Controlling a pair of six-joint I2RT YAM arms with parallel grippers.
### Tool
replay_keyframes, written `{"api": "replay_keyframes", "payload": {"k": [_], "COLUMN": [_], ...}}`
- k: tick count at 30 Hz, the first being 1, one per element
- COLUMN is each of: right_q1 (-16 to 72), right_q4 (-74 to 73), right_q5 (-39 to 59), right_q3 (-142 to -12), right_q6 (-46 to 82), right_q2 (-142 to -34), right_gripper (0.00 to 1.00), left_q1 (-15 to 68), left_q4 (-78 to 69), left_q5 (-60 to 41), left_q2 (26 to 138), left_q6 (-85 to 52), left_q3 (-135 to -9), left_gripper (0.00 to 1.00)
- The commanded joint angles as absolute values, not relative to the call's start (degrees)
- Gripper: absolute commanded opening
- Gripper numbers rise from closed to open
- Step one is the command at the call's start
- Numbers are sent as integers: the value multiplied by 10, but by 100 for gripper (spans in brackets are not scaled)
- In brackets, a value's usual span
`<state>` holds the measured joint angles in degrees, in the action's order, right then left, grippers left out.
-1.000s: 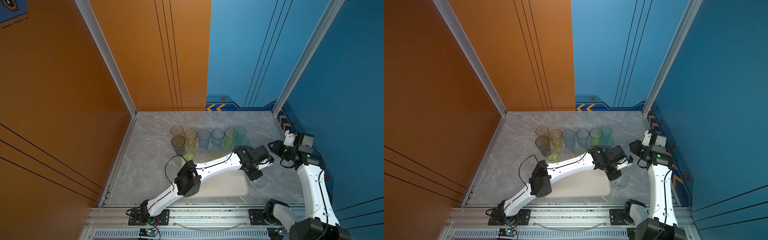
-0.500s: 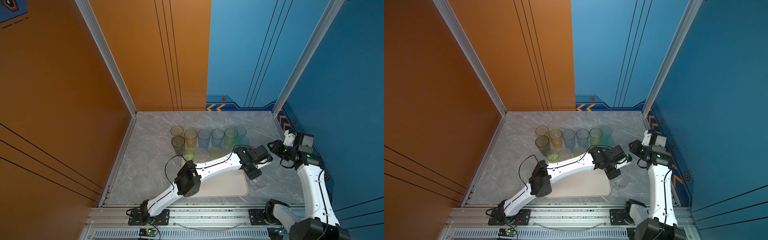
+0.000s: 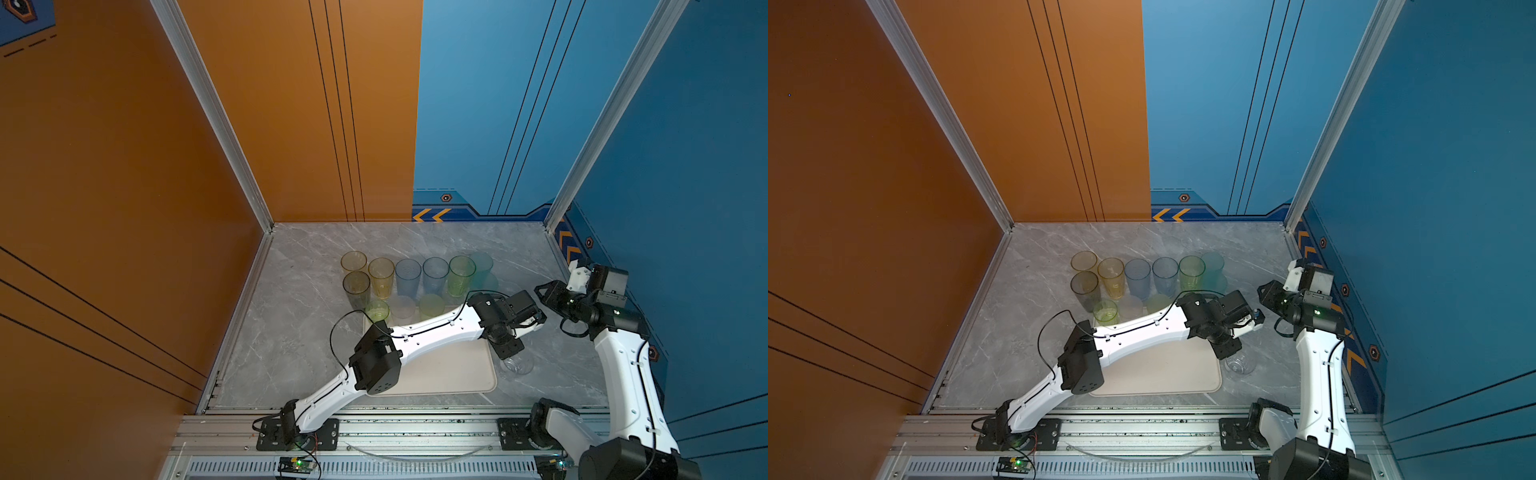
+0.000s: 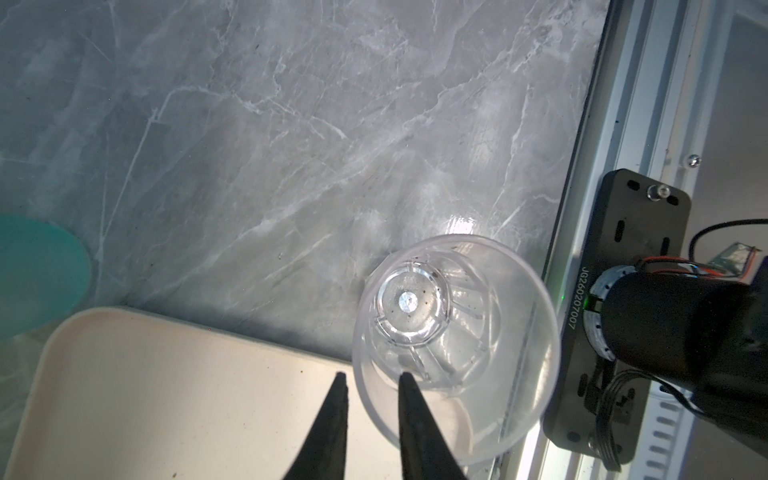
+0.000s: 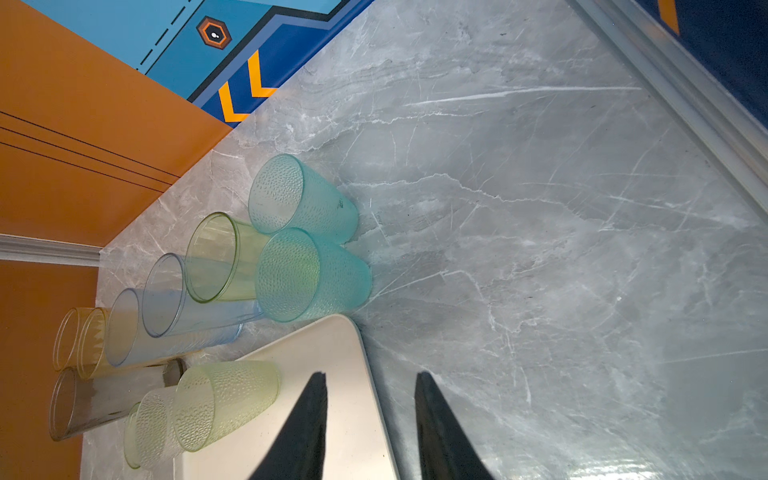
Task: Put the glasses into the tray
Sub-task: 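Lower the left gripper onto the upturned clear glass and close on its rim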
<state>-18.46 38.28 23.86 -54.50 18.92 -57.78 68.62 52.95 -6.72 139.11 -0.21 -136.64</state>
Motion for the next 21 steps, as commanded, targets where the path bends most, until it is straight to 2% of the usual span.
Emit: {"api": "replay_keyframes", "payload": {"k": [1,8,14,21], "right_q1": [-189,-198,-244,-247], "right_q4": [374,374,372,363], "right_q5": [248,231,235,250], "right_q3": [-537,-538,-538,-533], "right_q6": [179,186,193,196], "right_q2": [-567,-551,-533,-536], "right_gripper": [34,34,35,34], "left_q1": [682,683,683,682], "left_q4": [551,561,561,560], "left_q5": [-84,-81,-80,-82], "left_q2": [1411,1418,1419,1423], "left_q6": [2,4,4,5], "left_q3": [-1388,-1390,-1390,-1392], "left_gripper": [24,23,22,17]}}
